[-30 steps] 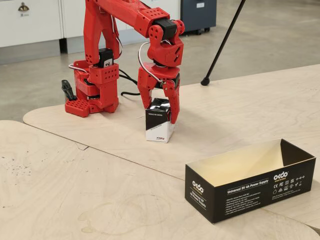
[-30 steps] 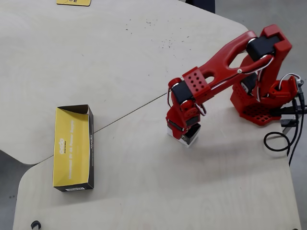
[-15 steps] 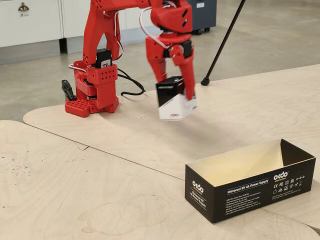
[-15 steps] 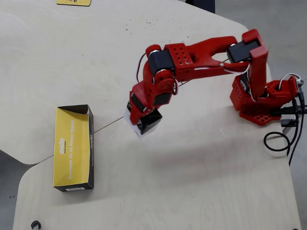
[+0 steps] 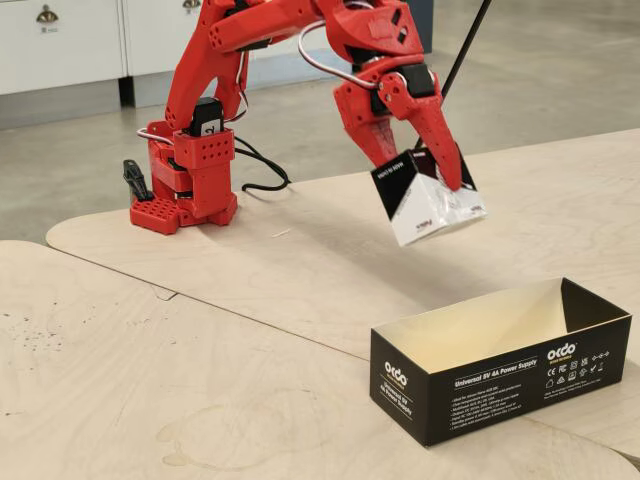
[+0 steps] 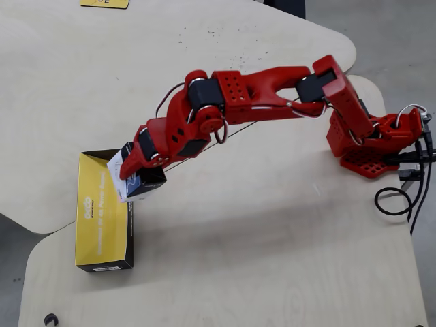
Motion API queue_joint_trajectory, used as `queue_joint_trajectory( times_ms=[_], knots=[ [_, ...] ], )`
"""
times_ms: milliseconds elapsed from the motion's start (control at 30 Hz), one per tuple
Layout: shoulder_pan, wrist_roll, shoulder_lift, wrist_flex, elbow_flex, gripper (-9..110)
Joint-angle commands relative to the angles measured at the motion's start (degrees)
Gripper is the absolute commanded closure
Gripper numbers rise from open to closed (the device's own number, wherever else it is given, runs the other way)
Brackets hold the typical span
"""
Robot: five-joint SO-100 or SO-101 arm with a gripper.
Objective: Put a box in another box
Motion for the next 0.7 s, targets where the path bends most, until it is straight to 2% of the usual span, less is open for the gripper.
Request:
queue_joint_trajectory(
  times_ms=[0, 167, 333, 667],
  knots=[
    [0.6, 1.7, 0.0, -6.2, -4.6, 87],
    [0.7, 3.3, -7.2, -8.8, -12.4, 87],
    [0.8, 4.0, -9.5, -13.0, -12.6, 86],
    [1.7, 4.4, -9.6, -13.2, -10.5, 69]
  ],
)
